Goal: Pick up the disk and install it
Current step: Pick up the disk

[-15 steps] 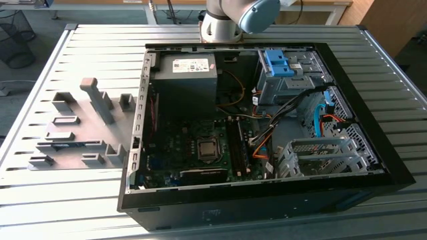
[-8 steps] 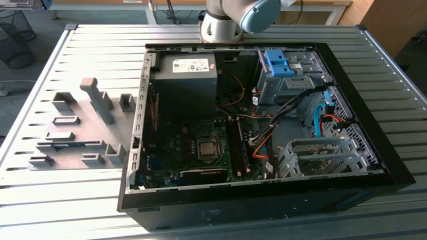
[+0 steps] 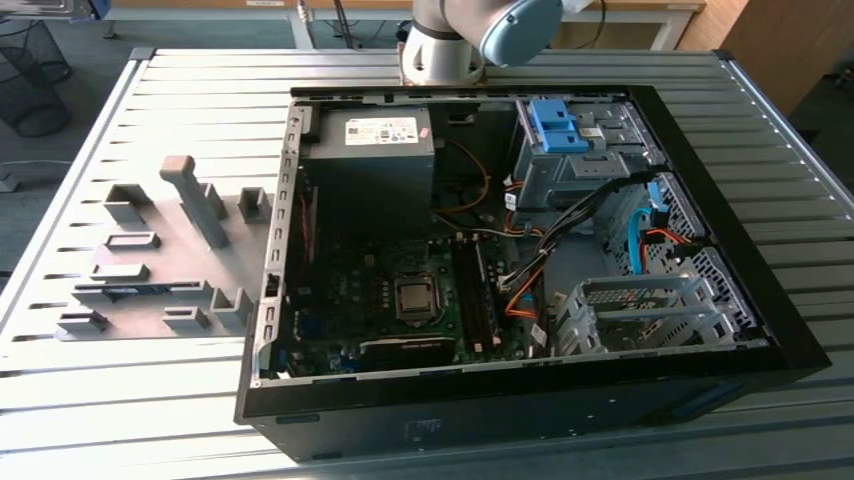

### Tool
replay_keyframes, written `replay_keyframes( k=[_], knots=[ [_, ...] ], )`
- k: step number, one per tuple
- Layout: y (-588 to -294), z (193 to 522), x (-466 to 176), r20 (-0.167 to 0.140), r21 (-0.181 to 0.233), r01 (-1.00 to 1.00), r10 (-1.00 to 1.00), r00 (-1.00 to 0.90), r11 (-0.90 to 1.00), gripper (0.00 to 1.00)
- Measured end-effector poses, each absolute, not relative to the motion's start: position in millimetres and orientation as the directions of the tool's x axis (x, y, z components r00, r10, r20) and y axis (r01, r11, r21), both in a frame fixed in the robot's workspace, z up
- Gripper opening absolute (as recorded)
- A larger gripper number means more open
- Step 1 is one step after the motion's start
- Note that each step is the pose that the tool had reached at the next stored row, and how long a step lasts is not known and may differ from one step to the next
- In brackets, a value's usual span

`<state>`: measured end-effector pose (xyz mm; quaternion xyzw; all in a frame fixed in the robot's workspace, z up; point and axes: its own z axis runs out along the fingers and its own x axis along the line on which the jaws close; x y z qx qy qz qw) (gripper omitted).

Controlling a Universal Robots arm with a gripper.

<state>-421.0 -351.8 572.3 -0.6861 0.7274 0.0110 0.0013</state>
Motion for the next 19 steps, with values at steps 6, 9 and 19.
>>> replay_keyframes(
  k=[6,9,19],
  knots=[
    [-351.7,572.3,-411.3,-0.017,0.014,-0.998,-0.998,-0.059,0.058,0.36],
    [-351.7,572.3,-406.5,-0.017,0.014,-0.998,-0.998,-0.059,0.058,0.36],
    [-351.8,572.3,-391.4,-0.017,0.014,-0.998,-0.998,-0.059,0.058,0.36]
  ],
)
